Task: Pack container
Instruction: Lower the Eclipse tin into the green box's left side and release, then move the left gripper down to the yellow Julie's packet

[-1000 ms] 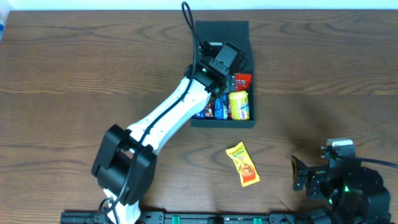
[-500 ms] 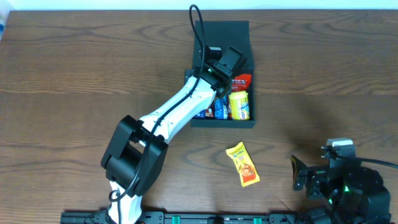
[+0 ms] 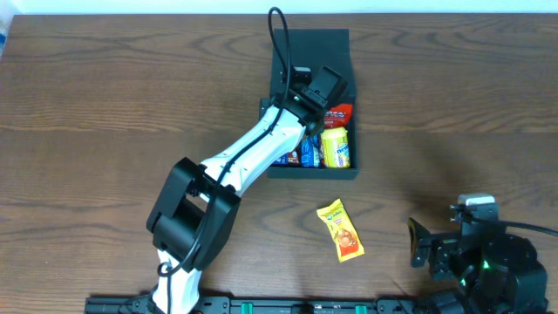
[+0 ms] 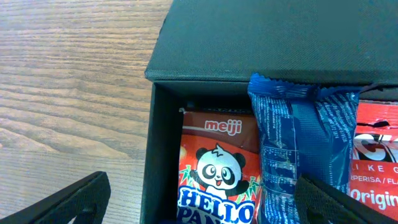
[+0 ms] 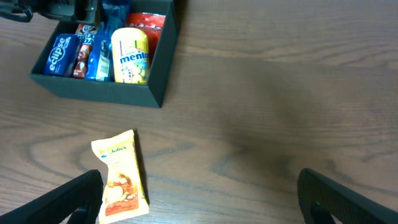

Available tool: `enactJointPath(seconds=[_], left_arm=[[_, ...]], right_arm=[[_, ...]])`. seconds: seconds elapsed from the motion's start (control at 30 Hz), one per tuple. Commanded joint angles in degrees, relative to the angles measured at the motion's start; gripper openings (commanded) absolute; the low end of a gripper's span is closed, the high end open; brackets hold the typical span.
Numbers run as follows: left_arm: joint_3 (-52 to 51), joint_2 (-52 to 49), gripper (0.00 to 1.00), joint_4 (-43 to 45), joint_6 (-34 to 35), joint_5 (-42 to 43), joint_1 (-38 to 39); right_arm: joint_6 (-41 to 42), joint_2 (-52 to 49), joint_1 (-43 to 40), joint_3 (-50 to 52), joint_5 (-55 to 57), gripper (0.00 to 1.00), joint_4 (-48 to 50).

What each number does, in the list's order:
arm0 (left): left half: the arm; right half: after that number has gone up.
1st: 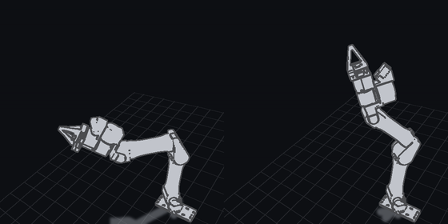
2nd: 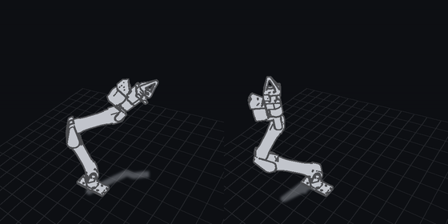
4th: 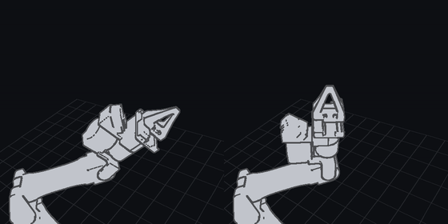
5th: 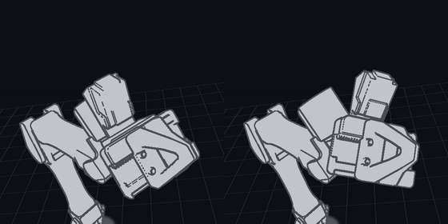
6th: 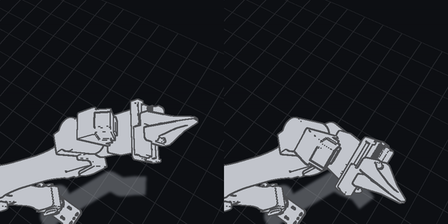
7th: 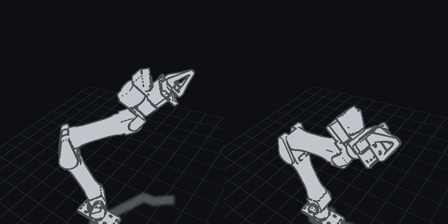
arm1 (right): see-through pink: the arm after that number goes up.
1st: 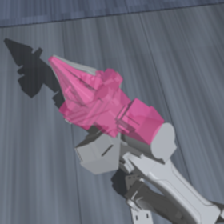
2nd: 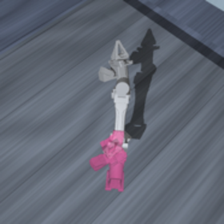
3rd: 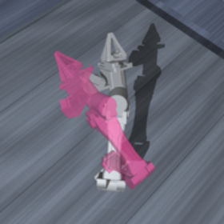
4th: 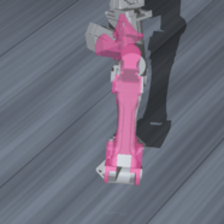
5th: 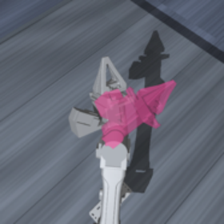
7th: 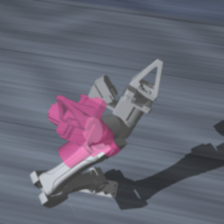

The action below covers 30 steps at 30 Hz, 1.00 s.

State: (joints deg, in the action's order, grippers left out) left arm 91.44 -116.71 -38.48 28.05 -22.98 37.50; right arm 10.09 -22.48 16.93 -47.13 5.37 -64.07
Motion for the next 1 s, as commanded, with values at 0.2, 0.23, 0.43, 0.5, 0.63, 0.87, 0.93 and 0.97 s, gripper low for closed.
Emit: enactJointPath(seconds=[0.2, 0.23, 0.43, 0.5, 0.63, 0.87, 0.93, 0.97], left_arm=[[0.7, -3.6, 0.96, -0.5, -0.6, -1.0, 0.1], [0.8, -3.5, 0.96, -0.4, -0.6, -1.2, 0.1], [5.2, -0.9, 0.96, -4.1, -0.7, -3.9, 0.3], [7.2, 0.9, 0.96, -6.1, -0.8, -4.9, 0.6], [8.5, 7.4, 0.96, -9.5, -0.3, -5.7, 1.9], [7.6, 19.9, 0.96, -26.0, 17.4, -3.6, 8.4], [6.0, 22.0, 0.96, -28.0, 20.5, 0.2, 11.1], [4.9, 22.9, 0.96, -28.2, 22.2, 2.0, 12.3]], right_arm=[[0.6, 0.1, -0.4, 0.1, 0.0, 0.99, -0.1], [0.6, 0.1, -0.4, 0.1, 0.0, 0.99, -0.1], [0.6, 0.1, -0.4, 0.1, 0.0, 0.99, -0.1], [0.6, 0.1, -0.4, 0.1, 0.0, 0.99, -0.1], [0.6, 0.1, -0.4, 0.1, 0.0, 0.99, -0.1], [0.6, 0.1, -0.4, 0.1, 0.0, 0.99, -0.1], [0.6, 0.1, -0.4, 0.1, 0.0, 0.99, -0.1], [0.6, 0.1, -0.4, 0.1, 0.0, 0.99, -0.1]])
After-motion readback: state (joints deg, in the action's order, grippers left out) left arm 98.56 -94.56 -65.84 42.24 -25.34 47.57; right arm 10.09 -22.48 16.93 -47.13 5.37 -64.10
